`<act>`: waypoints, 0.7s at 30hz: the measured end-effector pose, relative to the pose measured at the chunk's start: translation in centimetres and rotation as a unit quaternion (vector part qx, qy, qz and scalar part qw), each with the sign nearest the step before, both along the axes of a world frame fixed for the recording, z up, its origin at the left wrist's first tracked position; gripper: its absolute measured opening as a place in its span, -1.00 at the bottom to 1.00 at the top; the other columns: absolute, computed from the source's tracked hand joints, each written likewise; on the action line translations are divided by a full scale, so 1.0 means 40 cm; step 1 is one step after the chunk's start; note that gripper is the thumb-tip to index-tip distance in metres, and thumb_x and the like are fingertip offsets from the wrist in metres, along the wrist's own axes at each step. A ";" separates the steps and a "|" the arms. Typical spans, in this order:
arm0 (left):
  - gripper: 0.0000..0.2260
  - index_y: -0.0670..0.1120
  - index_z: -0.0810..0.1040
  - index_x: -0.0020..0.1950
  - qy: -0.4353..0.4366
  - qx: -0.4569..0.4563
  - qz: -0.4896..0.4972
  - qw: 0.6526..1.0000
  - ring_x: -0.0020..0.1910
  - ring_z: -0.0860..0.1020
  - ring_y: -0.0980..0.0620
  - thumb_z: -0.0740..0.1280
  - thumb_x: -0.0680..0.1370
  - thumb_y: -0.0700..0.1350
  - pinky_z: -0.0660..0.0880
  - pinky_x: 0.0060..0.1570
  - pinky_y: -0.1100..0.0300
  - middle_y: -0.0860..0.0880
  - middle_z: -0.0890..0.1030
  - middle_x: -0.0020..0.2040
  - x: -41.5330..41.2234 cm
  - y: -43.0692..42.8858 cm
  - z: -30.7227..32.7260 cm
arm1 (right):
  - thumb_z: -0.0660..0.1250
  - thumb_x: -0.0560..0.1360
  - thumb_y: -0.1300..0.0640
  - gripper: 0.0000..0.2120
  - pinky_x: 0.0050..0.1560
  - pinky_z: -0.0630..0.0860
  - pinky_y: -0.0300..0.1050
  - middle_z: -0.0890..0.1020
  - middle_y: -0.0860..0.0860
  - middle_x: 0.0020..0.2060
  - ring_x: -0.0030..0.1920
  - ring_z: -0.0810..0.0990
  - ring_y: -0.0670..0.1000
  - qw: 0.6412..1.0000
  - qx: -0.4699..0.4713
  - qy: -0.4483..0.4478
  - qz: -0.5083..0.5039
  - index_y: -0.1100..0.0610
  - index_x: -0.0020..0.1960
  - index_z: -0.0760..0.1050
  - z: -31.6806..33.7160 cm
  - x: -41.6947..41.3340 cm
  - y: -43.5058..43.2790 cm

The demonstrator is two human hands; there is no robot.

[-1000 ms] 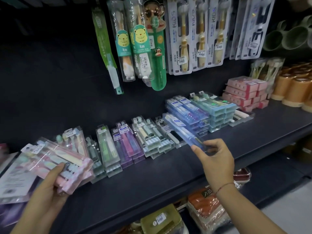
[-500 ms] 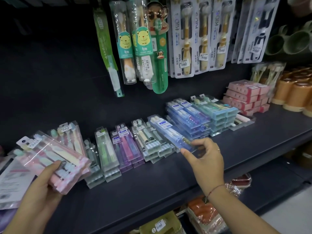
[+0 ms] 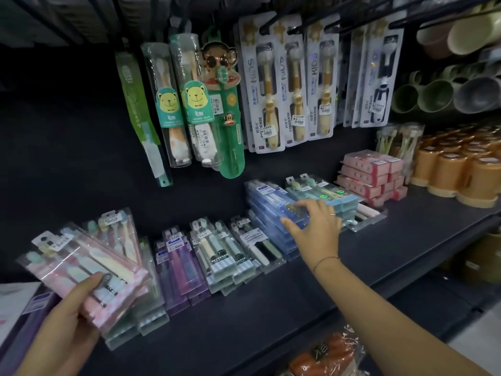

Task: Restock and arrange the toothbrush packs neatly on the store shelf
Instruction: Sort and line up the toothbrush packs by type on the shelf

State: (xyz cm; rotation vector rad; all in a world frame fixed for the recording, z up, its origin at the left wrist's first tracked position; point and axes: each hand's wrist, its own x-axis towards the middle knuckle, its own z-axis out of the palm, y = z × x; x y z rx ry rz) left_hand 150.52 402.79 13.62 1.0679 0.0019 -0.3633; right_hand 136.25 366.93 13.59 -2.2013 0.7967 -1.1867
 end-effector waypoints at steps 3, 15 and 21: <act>-0.80 -0.08 0.61 0.14 -0.001 0.027 0.010 1.000 0.06 0.67 -0.08 0.27 0.58 -0.22 0.63 -0.14 -0.10 -0.12 0.66 0.17 -0.008 -0.003 0.004 | 0.48 0.41 -0.10 -0.71 0.12 0.11 -0.16 0.45 -0.17 -0.07 0.11 0.41 -0.04 1.000 -0.013 0.009 0.014 -0.05 0.07 0.53 -0.011 0.005 -0.013; -0.59 -0.16 0.53 0.29 -0.052 0.058 0.028 0.997 0.07 0.66 -0.06 0.35 0.43 -0.19 0.60 0.03 0.10 -0.12 0.67 0.14 -0.096 0.025 0.037 | 0.43 0.48 0.02 -0.72 0.13 0.38 -0.37 0.46 -0.17 0.08 0.12 0.45 -0.19 0.957 0.035 -0.057 0.282 -0.04 0.14 0.45 0.068 -0.022 0.349; -0.55 -0.18 0.56 0.24 -0.105 0.089 0.058 0.989 0.06 0.65 -0.15 0.48 0.37 -0.14 0.64 -0.11 0.13 -0.19 0.68 0.09 -0.139 0.098 0.052 | 0.37 0.49 -0.15 -0.64 0.07 0.56 -0.12 0.57 -0.14 0.04 0.00 0.58 -0.13 0.853 0.255 0.107 0.442 -0.09 0.22 0.39 0.042 0.057 0.627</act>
